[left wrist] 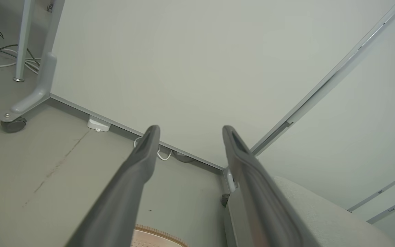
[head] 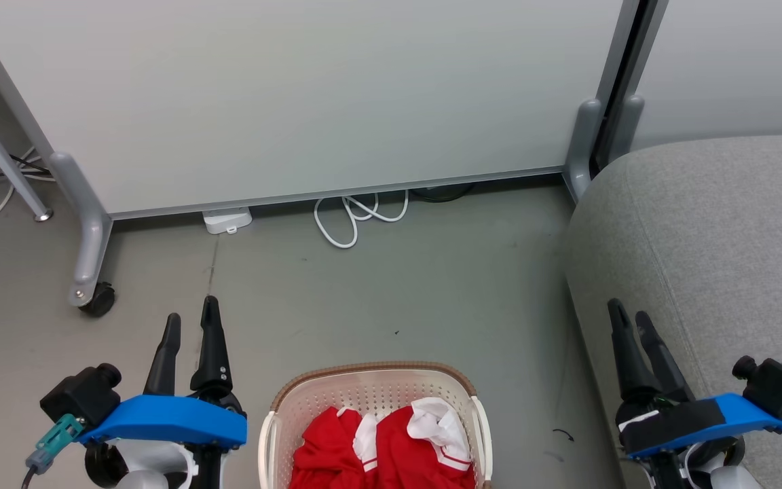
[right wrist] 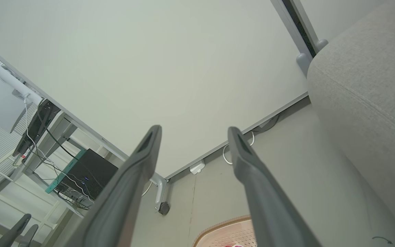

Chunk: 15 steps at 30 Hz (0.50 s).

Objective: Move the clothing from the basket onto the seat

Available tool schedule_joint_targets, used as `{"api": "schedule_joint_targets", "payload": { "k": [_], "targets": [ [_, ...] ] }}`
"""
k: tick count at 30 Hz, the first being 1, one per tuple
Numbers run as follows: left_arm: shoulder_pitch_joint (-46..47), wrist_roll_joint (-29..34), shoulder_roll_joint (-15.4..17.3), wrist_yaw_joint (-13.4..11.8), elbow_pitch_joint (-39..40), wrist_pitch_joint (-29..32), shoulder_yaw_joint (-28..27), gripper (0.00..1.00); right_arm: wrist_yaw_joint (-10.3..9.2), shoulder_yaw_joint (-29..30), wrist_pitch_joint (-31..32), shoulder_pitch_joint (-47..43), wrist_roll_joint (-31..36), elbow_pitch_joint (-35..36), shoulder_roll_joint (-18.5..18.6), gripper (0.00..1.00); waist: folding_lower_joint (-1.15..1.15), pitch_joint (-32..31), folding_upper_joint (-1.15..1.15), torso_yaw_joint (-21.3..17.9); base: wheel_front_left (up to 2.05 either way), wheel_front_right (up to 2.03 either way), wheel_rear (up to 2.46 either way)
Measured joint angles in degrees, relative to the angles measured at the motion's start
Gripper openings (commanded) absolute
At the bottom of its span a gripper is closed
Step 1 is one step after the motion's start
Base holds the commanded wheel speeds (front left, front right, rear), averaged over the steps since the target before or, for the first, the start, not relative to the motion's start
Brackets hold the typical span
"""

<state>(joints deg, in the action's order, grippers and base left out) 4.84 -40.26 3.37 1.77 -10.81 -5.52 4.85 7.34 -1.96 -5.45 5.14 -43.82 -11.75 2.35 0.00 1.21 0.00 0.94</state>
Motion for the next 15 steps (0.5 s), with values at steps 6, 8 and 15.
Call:
{"api": "schedule_joint_targets", "payload": {
  "k": [6,8,15],
  "targets": [
    [0.2,3.4,0.2,-0.5,0.0,-0.8,1.1,1.0,0.04,-0.5,-0.8,0.3,3.4,-0.1,0.0,1.0,0.0,0.1,0.0,0.1,0.0,0.0,0.0],
    [0.2,4.7,0.3,-0.8,0.1,-1.2,1.4,1.0,0.04,-0.7,-1.2,0.5,4.7,-0.1,0.0,1.0,0.0,0.2,0.0,0.1,0.0,0.0,0.0],
    [0.4,9.1,0.5,-1.1,0.3,-2.3,2.5,1.0,0.04,-1.4,-2.3,0.6,9.3,0.0,0.1,1.0,0.0,0.3,0.0,0.2,0.0,0.0,0.0]
  ]
}}
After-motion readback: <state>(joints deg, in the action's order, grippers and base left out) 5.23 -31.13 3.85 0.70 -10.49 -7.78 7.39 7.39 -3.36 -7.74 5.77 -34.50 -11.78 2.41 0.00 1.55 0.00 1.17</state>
